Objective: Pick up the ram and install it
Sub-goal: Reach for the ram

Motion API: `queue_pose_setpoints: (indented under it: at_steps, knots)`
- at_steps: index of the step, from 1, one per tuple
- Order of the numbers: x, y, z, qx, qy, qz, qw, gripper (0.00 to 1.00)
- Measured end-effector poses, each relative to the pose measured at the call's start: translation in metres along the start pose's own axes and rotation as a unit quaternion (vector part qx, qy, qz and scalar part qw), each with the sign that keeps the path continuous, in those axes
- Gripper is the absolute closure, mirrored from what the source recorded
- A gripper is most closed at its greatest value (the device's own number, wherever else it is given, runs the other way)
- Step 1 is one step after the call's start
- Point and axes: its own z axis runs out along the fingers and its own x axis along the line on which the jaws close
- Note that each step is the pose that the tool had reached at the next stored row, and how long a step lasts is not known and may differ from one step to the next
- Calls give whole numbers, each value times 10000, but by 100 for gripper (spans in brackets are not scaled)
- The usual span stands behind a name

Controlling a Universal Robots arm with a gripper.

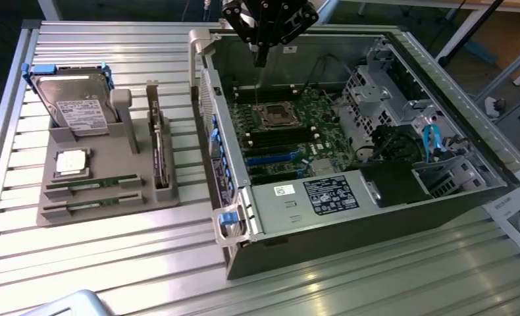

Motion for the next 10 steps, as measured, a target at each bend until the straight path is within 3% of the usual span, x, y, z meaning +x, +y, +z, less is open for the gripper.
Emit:
queue_pose_setpoints:
  at_steps: [5, 10]
  knots:
    - [17, -1, -1, 0, 0, 1, 10000, 90]
    - [153, -12, -4, 0, 0, 1, 10000, 90]
